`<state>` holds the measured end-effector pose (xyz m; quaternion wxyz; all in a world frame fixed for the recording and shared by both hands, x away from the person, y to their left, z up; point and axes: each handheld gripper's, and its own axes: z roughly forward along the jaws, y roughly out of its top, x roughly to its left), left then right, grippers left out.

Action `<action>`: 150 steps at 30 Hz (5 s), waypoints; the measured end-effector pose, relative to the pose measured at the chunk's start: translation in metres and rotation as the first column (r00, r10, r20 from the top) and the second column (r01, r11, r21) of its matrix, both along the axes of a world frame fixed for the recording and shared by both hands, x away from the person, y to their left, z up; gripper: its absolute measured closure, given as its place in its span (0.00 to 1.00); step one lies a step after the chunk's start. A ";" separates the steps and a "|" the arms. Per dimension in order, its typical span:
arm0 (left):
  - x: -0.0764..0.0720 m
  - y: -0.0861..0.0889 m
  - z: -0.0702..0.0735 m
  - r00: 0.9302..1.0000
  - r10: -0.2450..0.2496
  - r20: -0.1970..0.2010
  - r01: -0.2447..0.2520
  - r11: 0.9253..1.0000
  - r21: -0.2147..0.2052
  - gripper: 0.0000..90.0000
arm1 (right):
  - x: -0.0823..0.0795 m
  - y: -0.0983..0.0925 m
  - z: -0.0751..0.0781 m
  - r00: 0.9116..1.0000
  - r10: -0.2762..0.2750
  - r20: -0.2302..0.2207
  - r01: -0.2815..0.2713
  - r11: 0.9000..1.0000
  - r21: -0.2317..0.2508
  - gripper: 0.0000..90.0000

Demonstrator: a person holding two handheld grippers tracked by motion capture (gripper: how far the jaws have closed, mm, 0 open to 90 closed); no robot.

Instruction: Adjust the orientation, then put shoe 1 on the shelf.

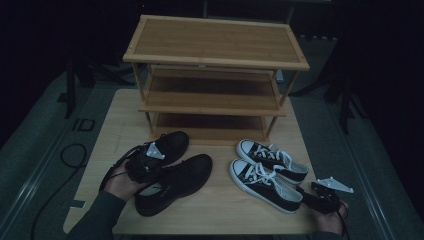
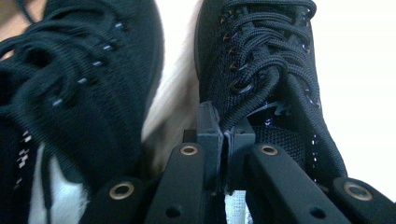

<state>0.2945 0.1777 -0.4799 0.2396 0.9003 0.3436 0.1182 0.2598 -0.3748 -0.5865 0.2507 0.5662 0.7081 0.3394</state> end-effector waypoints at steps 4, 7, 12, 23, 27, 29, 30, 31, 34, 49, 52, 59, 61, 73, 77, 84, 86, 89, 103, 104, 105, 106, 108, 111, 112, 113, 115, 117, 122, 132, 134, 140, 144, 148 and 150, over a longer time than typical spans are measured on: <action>0.000 0.007 0.002 0.999 0.046 0.018 -0.046 0.999 0.010 0.97 | 0.000 0.000 0.000 1.000 0.000 0.000 0.000 1.000 0.000 0.38; -0.001 0.013 0.002 0.997 0.079 0.018 -0.079 0.997 0.003 0.97 | 0.000 0.000 0.000 1.000 0.000 0.000 0.000 1.000 0.000 0.38; -0.001 0.019 0.001 0.993 0.114 0.019 -0.113 0.993 -0.012 0.97 | 0.000 0.000 0.000 1.000 0.000 0.000 0.000 1.000 0.000 0.38; -0.004 0.020 0.001 0.992 0.122 0.042 -0.122 0.992 -0.008 0.87 | 0.000 0.000 0.000 1.000 0.000 0.000 0.000 1.000 0.000 0.38; -0.013 0.018 0.008 0.991 0.097 0.095 -0.097 0.995 -0.002 0.69 | 0.000 0.000 0.000 1.000 0.000 0.000 0.000 1.000 0.000 0.38; -0.015 0.018 0.011 0.989 0.093 0.116 -0.096 0.995 0.015 0.63 | 0.000 0.000 0.000 1.000 0.000 0.000 0.000 1.000 0.000 0.38; -0.015 0.018 0.012 0.988 0.094 0.119 -0.097 0.995 0.016 0.61 | 0.000 0.000 0.000 1.000 0.000 0.000 0.000 1.000 -0.001 0.38; -0.016 0.018 0.013 0.986 0.106 0.128 -0.109 0.994 0.015 0.60 | 0.000 0.000 0.000 1.000 0.000 0.000 0.000 1.000 0.000 0.38; -0.018 0.019 0.014 0.976 0.134 0.174 -0.140 0.990 0.024 0.48 | 0.000 0.000 0.000 1.000 0.000 0.000 0.000 1.000 -0.001 0.38; 0.004 0.026 0.000 0.988 0.147 0.053 -0.147 0.989 0.003 0.39 | 0.000 0.000 0.000 1.000 0.000 0.000 0.000 1.000 0.000 0.38; 0.010 0.025 -0.002 0.988 0.150 0.035 -0.151 0.988 0.028 0.45 | 0.000 0.000 0.000 1.000 0.000 0.000 0.000 1.000 0.000 0.38; 0.021 0.020 -0.012 0.991 0.134 -0.005 -0.133 0.988 0.081 0.52 | 0.000 0.000 0.000 1.000 0.000 0.000 0.000 1.000 0.000 0.38; 0.024 0.020 -0.012 0.992 0.122 -0.017 -0.120 0.989 0.085 0.55 | 0.000 0.000 0.000 1.000 0.000 0.000 0.000 1.000 0.000 0.38; 0.024 0.019 -0.011 0.997 0.079 -0.008 -0.078 0.993 0.087 0.90 | 0.000 0.000 0.000 1.000 0.001 0.001 -0.001 1.000 0.002 0.38; 0.019 0.016 -0.011 0.997 0.075 0.035 -0.079 0.992 0.099 0.92 | 0.000 0.000 0.000 1.000 0.000 0.001 0.000 1.000 0.002 0.38; 0.020 0.015 -0.007 0.996 0.079 0.048 -0.084 0.990 0.111 0.93 | 0.001 0.000 0.000 1.000 0.000 0.001 0.000 1.000 0.004 0.38; 0.020 0.015 -0.006 0.996 0.076 0.049 -0.081 0.991 0.111 0.93 | 0.001 0.000 0.000 1.000 0.000 0.001 0.000 1.000 0.004 0.38; 0.019 0.015 -0.004 0.995 0.081 0.052 -0.086 0.991 0.103 0.93 | 0.001 0.000 0.000 1.000 0.001 0.001 -0.001 1.000 0.003 0.38; 0.020 0.014 0.003 0.993 0.097 0.068 -0.102 0.991 0.086 0.94 | 0.001 0.000 0.000 1.000 0.001 0.001 -0.001 1.000 0.004 0.38; 0.021 0.014 0.003 0.993 0.098 0.069 -0.103 0.991 0.084 0.94 | 0.001 0.000 0.000 1.000 0.001 0.001 -0.001 1.000 0.004 0.38; 0.021 0.014 0.004 0.993 0.097 0.067 -0.102 0.992 0.079 0.94 | 0.001 0.000 0.000 1.000 0.001 0.001 -0.001 1.000 0.004 0.38; 0.022 0.014 0.004 0.993 0.099 0.067 -0.104 0.992 0.074 0.94 | 0.001 0.000 0.000 1.000 0.001 0.001 -0.001 1.000 0.004 0.38; 0.022 0.013 0.004 0.993 0.097 0.065 -0.101 0.992 0.070 0.94 | 0.001 0.000 0.000 1.000 0.001 0.001 -0.001 1.000 0.004 0.38; 0.024 0.010 0.005 0.993 0.096 0.065 -0.100 0.993 0.066 0.94 | 0.001 0.000 0.000 1.000 0.001 0.001 -0.001 1.000 0.004 0.38; 0.024 0.010 0.005 0.993 0.098 0.065 -0.102 0.993 0.062 0.94 | 0.001 0.000 0.000 1.000 0.001 0.001 -0.001 1.000 0.005 0.38; 0.025 0.009 0.005 0.993 0.101 0.064 -0.105 0.993 0.060 0.94 | 0.001 0.000 0.000 1.000 0.001 0.001 -0.001 1.000 0.005 0.38; 0.026 0.008 0.006 0.992 0.109 0.064 -0.112 0.992 0.055 0.94 | 0.001 0.000 0.000 1.000 0.001 0.001 -0.001 1.000 0.005 0.38; 0.027 0.006 0.006 0.992 0.112 0.062 -0.115 0.992 0.052 0.94 | 0.001 0.000 0.000 1.000 0.001 0.001 -0.001 1.000 0.005 0.38; 0.031 0.002 0.008 0.991 0.120 0.062 -0.123 0.992 0.039 0.94 | 0.001 0.000 0.000 1.000 0.001 0.000 -0.001 1.000 0.005 0.38; 0.037 -0.007 0.013 0.989 0.132 0.070 -0.134 0.991 0.025 0.94 | 0.001 0.000 0.000 1.000 0.002 0.000 -0.002 1.000 0.006 0.38; 0.038 -0.008 0.013 0.989 0.132 0.069 -0.134 0.991 0.022 0.94 | 0.001 0.000 0.000 1.000 0.001 0.000 -0.001 1.000 0.006 0.38; 0.041 -0.012 0.014 0.989 0.136 0.065 -0.137 0.991 0.012 0.94 | 0.001 0.000 0.000 1.000 0.001 0.000 -0.001 1.000 0.005 0.38; 0.043 -0.015 0.016 0.988 0.141 0.066 -0.142 0.990 0.008 0.94 | 0.001 0.000 0.000 1.000 0.001 0.000 -0.001 1.000 0.005 0.38; 0.046 -0.018 0.017 0.987 0.143 0.068 -0.143 0.990 -0.004 0.94 | 0.001 0.000 0.000 1.000 0.001 0.000 -0.001 1.000 0.006 0.38; 0.047 -0.020 0.018 0.988 0.141 0.068 -0.141 0.990 -0.005 0.94 | 0.001 0.000 0.000 1.000 0.001 0.000 -0.001 1.000 0.005 0.38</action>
